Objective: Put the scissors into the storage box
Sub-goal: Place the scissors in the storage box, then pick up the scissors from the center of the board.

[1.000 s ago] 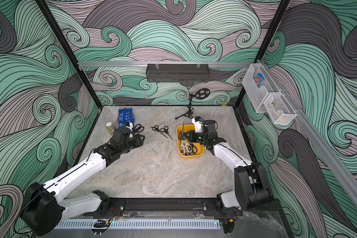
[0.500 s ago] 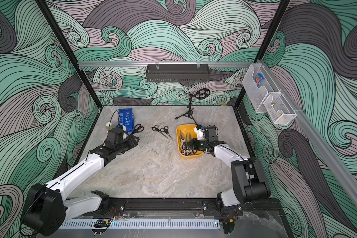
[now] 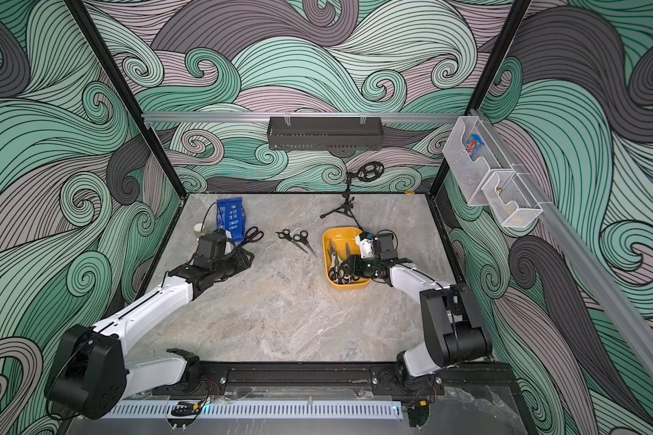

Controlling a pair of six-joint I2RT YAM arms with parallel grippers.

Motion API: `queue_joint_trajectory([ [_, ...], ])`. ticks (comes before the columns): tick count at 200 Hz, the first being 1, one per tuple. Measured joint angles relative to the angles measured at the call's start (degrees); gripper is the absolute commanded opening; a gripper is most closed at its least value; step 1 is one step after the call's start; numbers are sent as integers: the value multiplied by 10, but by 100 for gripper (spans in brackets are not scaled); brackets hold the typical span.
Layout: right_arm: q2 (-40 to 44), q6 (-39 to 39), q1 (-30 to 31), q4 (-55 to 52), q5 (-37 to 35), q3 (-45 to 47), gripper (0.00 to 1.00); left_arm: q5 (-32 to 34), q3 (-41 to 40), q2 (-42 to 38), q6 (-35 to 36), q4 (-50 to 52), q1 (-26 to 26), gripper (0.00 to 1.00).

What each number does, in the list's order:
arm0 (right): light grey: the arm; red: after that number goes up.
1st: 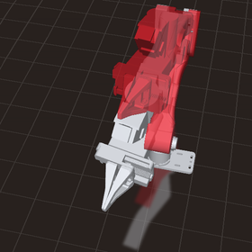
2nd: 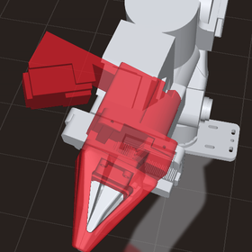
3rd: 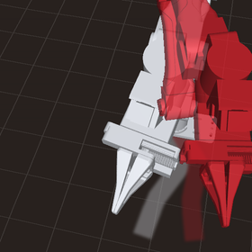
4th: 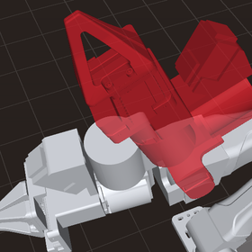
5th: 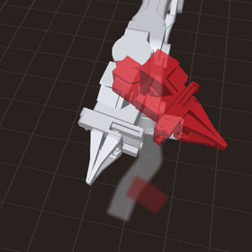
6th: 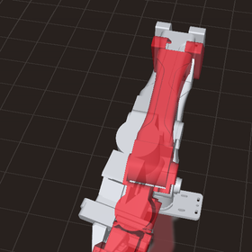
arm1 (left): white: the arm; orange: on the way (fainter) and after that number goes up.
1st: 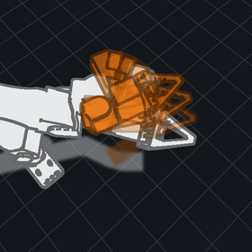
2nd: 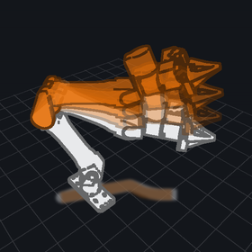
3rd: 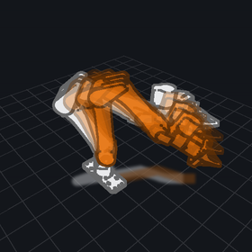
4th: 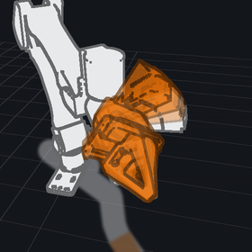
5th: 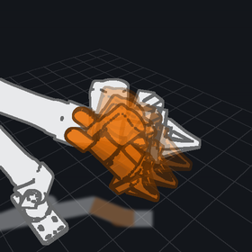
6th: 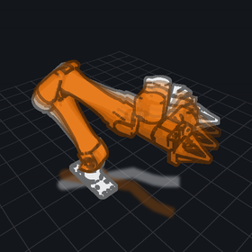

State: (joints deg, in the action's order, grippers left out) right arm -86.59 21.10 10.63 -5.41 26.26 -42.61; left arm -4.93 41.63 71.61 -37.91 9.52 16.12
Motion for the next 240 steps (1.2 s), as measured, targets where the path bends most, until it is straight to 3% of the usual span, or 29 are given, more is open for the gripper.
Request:
queue_joint_trajectory([
  [41, 10, -10, 0, -27, -41, -18, 47, 14, 68, 76, 52, 12, -17, 43],
  [61, 36, -14, 0, -39, -63, -29, 47, 21, 128, 134, 82, 17, -24, 32],
  [104, 73, -14, 0, -42, -79, -46, 47, 23, 276, 295, 140, 62, -33, 21],
  [142, 72, -12, 3, -43, -78, -47, 47, 35, 386, 429, 172, 99, -36, 21],
  [188, 53, -13, 3, -43, -78, -47, 47, 65, 438, 491, 190, 128, -44, 23],
  [240, 22, -15, 5, -44, -77, -65, 47, 69, 465, 495, 195, 123, -65, 26],
])
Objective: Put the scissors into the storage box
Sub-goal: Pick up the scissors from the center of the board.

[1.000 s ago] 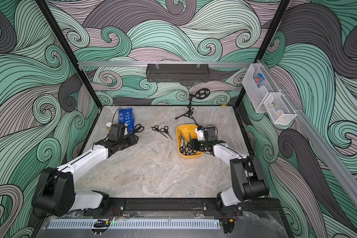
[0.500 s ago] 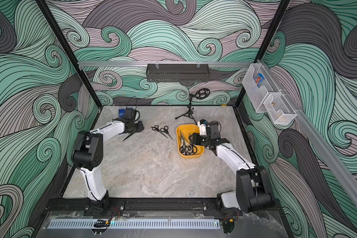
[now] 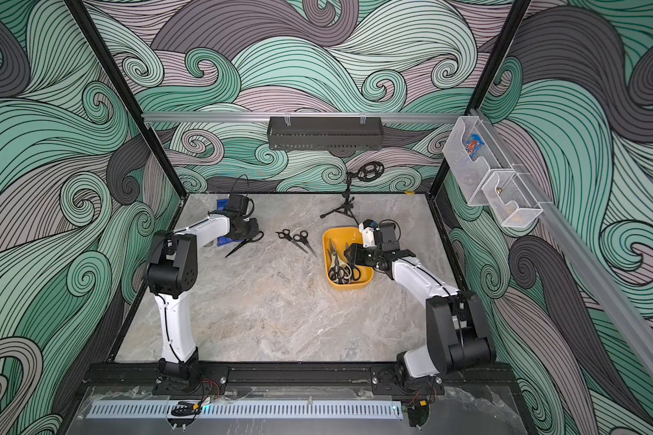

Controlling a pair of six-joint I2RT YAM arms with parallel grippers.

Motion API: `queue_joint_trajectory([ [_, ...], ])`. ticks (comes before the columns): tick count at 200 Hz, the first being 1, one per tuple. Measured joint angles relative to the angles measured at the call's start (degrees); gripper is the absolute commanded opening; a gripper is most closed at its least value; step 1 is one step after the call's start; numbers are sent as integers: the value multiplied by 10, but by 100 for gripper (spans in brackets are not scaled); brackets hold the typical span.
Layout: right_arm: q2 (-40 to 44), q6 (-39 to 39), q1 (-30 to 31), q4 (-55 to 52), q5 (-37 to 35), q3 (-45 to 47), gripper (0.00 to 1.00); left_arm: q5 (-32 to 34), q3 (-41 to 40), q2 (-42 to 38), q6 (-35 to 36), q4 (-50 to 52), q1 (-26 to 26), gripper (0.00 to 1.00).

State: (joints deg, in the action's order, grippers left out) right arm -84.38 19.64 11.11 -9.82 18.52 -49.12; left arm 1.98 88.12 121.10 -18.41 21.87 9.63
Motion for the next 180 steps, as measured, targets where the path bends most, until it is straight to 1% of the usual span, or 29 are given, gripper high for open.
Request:
queue_joint_trajectory([
  [37, -15, 0, 6, 2, 1, -7, 47, -3, 3, 3, 2, -1, -3, 28],
  [87, -21, 0, 11, 2, 2, -10, 47, -5, 31, 40, 11, -2, -3, 28],
  [126, -21, 0, 12, 2, 2, -10, 47, -19, 35, 44, 11, -1, -3, 29],
  [148, -21, 0, 12, 2, 2, -10, 48, -30, 9, 33, 5, -26, -3, 29],
  [180, -21, 0, 12, 2, 2, -10, 48, -51, -56, -8, -11, -37, -1, 30],
])
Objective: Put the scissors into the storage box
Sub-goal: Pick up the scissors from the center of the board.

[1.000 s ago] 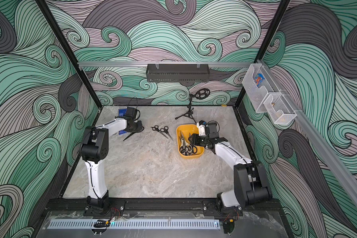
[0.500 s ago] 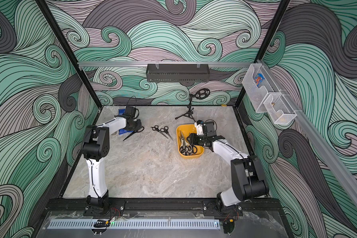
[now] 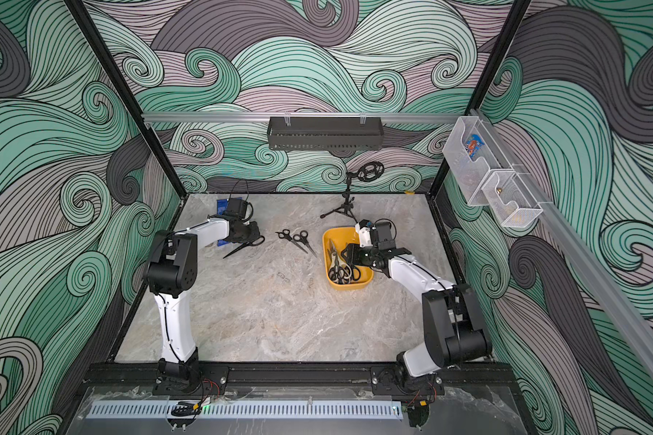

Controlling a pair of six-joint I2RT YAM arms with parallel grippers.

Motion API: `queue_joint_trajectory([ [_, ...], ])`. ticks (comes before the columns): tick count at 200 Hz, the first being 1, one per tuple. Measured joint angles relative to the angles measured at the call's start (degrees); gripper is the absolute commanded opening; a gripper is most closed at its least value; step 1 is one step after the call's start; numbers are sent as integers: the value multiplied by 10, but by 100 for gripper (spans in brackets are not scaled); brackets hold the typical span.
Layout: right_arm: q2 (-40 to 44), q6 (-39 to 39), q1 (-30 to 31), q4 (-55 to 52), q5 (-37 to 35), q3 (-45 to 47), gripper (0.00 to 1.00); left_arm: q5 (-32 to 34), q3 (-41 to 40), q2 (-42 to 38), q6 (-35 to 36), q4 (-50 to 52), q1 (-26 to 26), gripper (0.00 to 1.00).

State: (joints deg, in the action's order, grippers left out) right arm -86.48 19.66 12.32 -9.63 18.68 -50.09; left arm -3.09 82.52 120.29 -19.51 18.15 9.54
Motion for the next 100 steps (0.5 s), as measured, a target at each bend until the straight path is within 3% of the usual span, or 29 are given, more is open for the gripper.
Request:
queue_joint_trajectory([
  [100, 31, 0, 0, 0, -2, 3, 48, -66, -160, -114, -61, -5, 64, 33],
])
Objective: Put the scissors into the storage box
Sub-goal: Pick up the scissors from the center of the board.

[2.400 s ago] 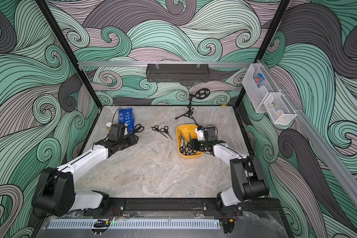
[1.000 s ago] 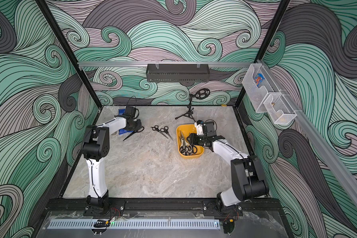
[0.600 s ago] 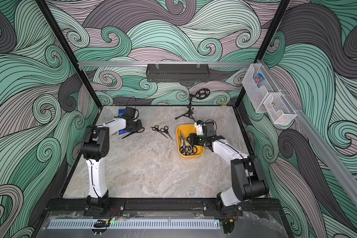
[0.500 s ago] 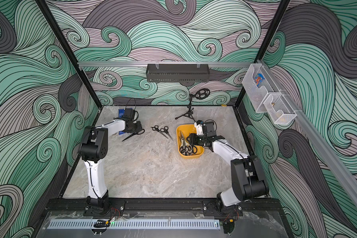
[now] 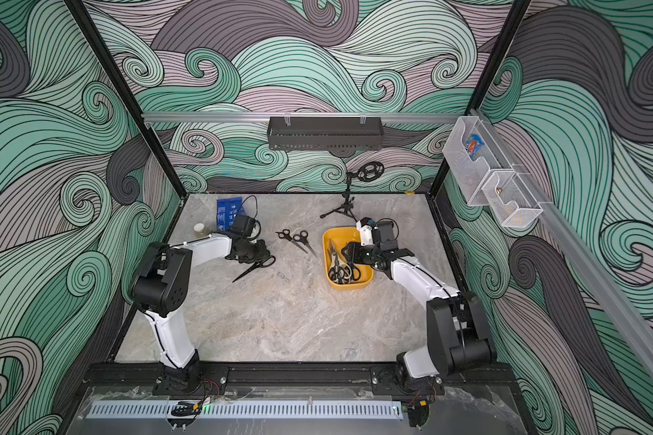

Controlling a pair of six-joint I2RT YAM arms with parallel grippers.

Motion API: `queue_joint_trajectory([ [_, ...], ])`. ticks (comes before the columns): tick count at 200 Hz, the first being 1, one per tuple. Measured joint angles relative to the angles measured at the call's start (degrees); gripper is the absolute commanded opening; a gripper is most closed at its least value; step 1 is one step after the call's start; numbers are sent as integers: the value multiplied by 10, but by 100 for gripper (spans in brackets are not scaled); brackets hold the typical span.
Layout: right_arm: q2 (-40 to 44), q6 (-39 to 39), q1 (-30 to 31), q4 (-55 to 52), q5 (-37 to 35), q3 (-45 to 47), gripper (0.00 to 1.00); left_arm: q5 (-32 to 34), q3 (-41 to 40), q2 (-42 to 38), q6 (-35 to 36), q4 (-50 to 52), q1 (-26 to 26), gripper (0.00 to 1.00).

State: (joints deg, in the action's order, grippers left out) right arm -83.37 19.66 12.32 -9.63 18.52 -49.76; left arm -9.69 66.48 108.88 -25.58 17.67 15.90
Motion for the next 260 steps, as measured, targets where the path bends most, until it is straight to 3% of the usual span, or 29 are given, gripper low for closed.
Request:
queue_joint_trajectory([
  [39, 1, 0, 0, 0, 0, 0, 48, 5, 41, -7, 5, 58, 4, 37],
  [83, 1, 0, 1, 0, 1, 0, 48, 63, 112, -9, 47, 82, 4, 37],
  [137, 1, 0, 3, 0, 2, 0, 49, 107, 111, -8, 91, 98, 4, 36],
  [211, 1, 0, 3, 0, 2, 0, 49, 97, 32, -7, 121, 83, 4, 36],
  [260, 1, 0, 3, 0, 2, 0, 49, 92, 27, -2, 125, 76, 10, 36],
])
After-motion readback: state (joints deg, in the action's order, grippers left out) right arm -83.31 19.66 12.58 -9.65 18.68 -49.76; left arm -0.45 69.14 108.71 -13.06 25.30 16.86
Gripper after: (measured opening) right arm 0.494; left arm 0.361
